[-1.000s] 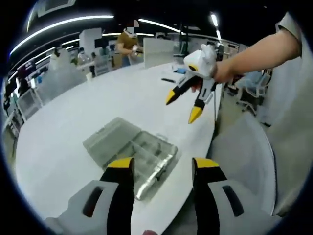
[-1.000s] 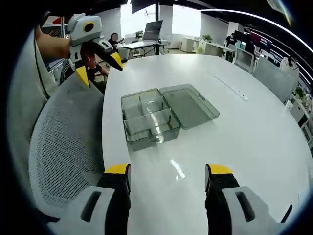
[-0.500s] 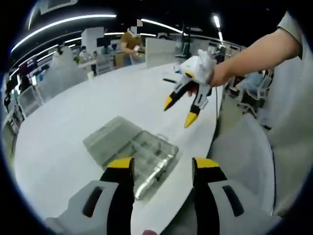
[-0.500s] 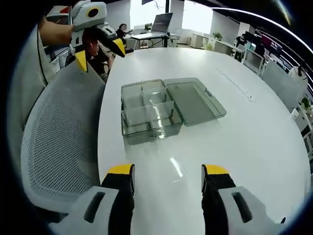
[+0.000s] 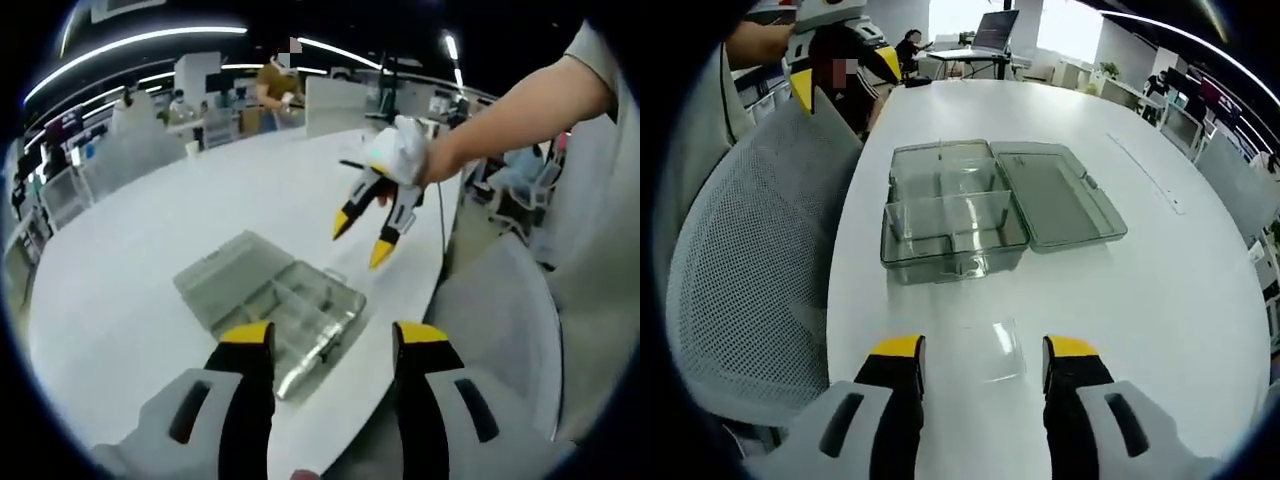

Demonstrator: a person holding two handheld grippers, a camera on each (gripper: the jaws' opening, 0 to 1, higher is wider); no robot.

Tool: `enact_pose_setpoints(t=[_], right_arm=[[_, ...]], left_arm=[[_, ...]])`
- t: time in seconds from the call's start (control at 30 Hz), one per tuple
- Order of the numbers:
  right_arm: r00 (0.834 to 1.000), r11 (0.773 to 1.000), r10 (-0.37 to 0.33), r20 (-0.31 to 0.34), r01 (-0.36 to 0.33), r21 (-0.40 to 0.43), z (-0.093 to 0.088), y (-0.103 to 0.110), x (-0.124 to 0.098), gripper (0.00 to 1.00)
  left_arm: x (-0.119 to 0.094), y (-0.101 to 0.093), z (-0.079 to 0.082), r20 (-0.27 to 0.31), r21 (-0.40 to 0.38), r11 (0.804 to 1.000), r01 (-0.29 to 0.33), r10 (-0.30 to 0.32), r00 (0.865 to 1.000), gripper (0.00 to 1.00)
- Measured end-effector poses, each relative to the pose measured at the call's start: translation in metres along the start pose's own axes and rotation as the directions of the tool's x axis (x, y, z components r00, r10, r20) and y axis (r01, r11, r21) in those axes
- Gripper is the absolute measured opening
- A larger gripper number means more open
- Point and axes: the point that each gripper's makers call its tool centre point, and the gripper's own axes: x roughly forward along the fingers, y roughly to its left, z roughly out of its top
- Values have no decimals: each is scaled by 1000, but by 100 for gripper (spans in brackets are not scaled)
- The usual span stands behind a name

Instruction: Insert the divider into the dual guide fixture by aligning both edges with the guide slots and pushing it downward to the bottom, including one-sided entry, uneven engagement, binding, and posture correction.

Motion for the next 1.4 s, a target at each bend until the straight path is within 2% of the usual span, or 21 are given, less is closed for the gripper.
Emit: enact_pose_setpoints(t=[0.6,0.9,1.07,1.4], right_arm=[[996,996,50,-74,-55,-70,-12,0,15,38],[992,992,70,-101,-80,-100,-14,2,20,35],[991,990,76,-109,-88,-110,-15,1,22,34],[985,988,89,-146,-105,-109,-22,-3,27,33]], left_arm=[[3,-3,0,-3,-23,1000,15,-15,1000,49],[5,-4,-4,-12,-32,999,22,-22,1000,57],[6,-4,-6,-16,-32,999,23,-24,1000,60],[6,-4,-7,-21,-34,999,22,-23,1000,61]])
